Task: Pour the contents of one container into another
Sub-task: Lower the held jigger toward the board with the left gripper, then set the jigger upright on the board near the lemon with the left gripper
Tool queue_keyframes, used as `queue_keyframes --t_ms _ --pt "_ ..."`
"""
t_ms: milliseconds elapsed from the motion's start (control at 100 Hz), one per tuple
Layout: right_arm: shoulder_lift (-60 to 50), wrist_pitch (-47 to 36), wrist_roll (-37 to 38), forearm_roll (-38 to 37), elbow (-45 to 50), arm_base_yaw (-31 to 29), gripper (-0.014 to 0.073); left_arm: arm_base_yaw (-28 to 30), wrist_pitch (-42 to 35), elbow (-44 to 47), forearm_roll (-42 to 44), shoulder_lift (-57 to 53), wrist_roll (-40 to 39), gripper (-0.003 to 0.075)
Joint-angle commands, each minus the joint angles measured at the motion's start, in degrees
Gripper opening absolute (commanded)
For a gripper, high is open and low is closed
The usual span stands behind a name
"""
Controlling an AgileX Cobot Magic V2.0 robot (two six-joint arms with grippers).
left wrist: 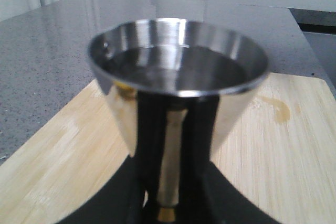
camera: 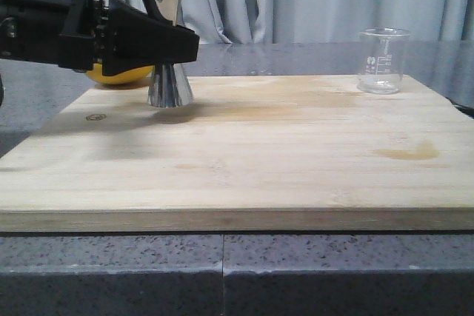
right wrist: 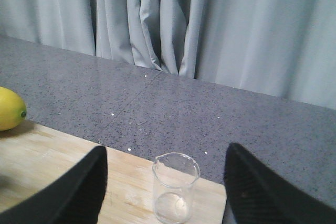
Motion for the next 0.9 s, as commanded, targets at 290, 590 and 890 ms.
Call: queue_keyframes --t_ms 290,590,890 --pt "-0.4 -4.1 -0.3 -0.6 -2.1 -0.3 0.0407 0.1 -11.9 0.6 -5.2 -2.1 0.8 -0.0018" --pt "-0.4 -4.1 -0.3 -0.6 -2.1 -0.3 0.0407 0.1 -11.9 1.3 -5.2 -2.1 1.5 -0.0018" --pt "-0.4 -4.1 -0.3 -0.6 -2.1 -0.3 0.0407 0.1 -11.9 3.2 -6.2 -2.1 3.1 -0.0018"
